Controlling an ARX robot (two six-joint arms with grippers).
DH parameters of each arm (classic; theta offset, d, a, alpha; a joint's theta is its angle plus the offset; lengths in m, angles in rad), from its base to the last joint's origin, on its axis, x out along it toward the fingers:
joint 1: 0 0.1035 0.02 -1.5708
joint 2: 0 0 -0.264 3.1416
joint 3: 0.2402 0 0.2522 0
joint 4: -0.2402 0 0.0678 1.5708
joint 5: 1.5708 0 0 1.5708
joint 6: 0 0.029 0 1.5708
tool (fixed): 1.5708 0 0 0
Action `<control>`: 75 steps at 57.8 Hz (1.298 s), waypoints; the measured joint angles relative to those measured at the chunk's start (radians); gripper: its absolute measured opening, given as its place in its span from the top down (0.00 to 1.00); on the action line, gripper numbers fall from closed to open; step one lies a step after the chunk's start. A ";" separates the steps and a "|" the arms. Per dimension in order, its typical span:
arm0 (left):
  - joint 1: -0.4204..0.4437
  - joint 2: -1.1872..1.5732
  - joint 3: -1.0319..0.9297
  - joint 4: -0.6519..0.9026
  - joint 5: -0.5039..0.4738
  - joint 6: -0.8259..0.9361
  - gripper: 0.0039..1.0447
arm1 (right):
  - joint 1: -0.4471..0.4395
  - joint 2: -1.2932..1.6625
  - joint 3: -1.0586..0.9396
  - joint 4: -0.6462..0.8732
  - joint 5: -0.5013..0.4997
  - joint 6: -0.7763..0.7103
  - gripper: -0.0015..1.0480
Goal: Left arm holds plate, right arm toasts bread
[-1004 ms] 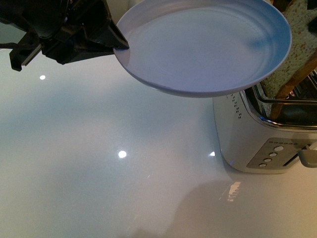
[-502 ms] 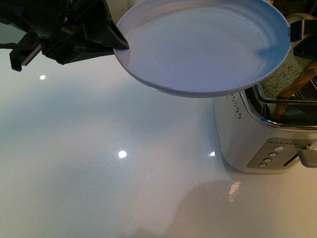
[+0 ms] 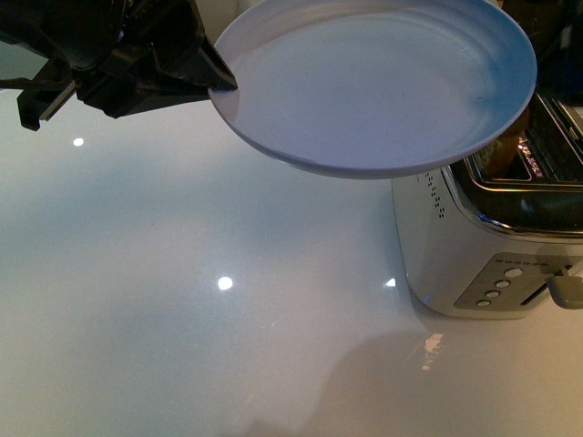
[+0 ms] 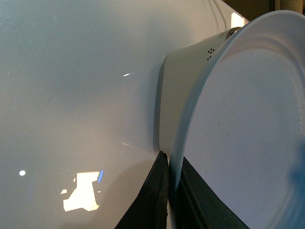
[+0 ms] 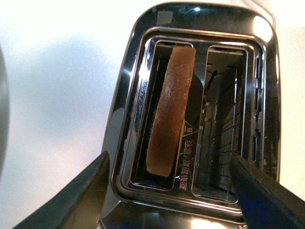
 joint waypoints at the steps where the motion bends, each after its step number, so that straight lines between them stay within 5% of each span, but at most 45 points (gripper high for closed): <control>1: 0.000 0.000 0.000 0.000 0.000 0.000 0.97 | -0.002 -0.007 -0.002 0.003 0.002 0.000 0.14; 5: 0.000 0.000 0.000 0.000 0.000 0.000 0.97 | -0.015 -0.053 -0.016 0.030 0.025 -0.004 0.07; 31: 0.000 0.000 0.000 0.001 -0.001 0.000 0.97 | -0.102 -0.441 -0.193 0.164 0.080 -0.037 0.09; 41: -0.004 0.002 -0.002 0.006 -0.003 0.001 0.97 | -0.158 -0.490 -0.364 0.491 -0.011 -0.039 0.34; 63: -0.009 0.004 -0.005 0.011 -0.008 0.003 0.97 | -0.160 -0.676 -0.584 0.529 -0.015 -0.039 0.98; 75: -0.009 0.004 -0.006 0.011 -0.011 0.009 0.97 | -0.160 -0.766 -0.645 0.498 -0.015 -0.042 0.98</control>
